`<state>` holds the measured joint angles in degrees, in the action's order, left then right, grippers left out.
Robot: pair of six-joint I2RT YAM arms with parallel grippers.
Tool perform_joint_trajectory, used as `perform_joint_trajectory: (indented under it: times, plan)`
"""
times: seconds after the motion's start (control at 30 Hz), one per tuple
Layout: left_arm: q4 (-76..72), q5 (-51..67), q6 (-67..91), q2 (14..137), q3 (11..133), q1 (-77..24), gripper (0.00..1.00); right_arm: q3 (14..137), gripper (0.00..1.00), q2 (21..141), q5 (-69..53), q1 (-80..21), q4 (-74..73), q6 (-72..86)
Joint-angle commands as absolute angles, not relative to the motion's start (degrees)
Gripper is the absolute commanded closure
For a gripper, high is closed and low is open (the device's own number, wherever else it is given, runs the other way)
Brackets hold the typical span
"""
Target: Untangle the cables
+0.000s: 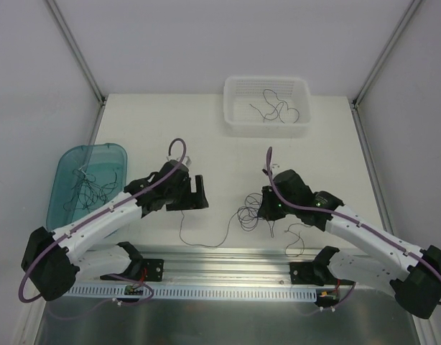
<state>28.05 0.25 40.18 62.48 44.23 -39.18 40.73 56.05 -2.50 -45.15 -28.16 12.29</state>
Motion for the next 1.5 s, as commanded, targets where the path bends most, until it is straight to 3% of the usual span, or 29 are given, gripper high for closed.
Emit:
perform_joint_trajectory:
  times: [0.0, 0.13, 0.47, 0.57, 0.67, 0.7, 0.73, 0.87, 1.1, 1.47]
  plan:
    - [19.61, 5.16, 40.44, 62.48, 45.00, -44.54, 0.13, 43.59, 0.99, 56.08, -6.05, -46.84, -23.91, 9.50]
    - [9.34, 13.69, 32.28, 63.80, 43.95, -47.54, 0.11, 43.59, 0.99, 55.11, -9.84, -47.37, -21.10, 7.57]
    - [-2.11, 24.16, 25.40, 71.45, 45.35, -48.96, 0.33, 43.33, 0.99, 51.68, -14.41, -47.64, -18.81, 4.84]
    - [-2.20, 24.70, 24.87, 73.91, 46.49, -49.13, 0.44, 43.33, 0.99, 51.33, -14.77, -47.64, -18.63, 4.48]
    - [-2.37, 25.14, 24.96, 74.79, 46.84, -49.48, 0.60, 43.07, 0.99, 51.15, -14.42, -47.73, -18.81, 4.13]
    - [-2.46, 24.70, 25.05, 74.88, 46.85, -49.57, 0.66, 42.98, 0.99, 51.07, -13.46, -47.81, -18.98, 3.96]
    - [-2.46, 24.61, 25.14, 74.45, 46.76, -49.57, 0.80, 42.54, 0.99, 50.98, -12.66, -47.81, -19.51, 3.96]
    - [-2.55, 19.61, 26.01, 71.29, 44.92, -49.57, 1.00, 40.87, 0.99, 50.19, -6.87, -47.64, -21.44, 4.30]
    - [-2.02, 1.51, 33.47, 61.28, 39.12, -49.39, 1.00, 38.06, 0.99, 48.43, 8.42, -43.34, -29.08, 13.52]
    - [-1.50, -12.21, 46.84, 50.81, 30.07, -49.39, 1.00, 34.45, 0.99, 40.78, 12.21, -40.43, -27.95, 25.93]
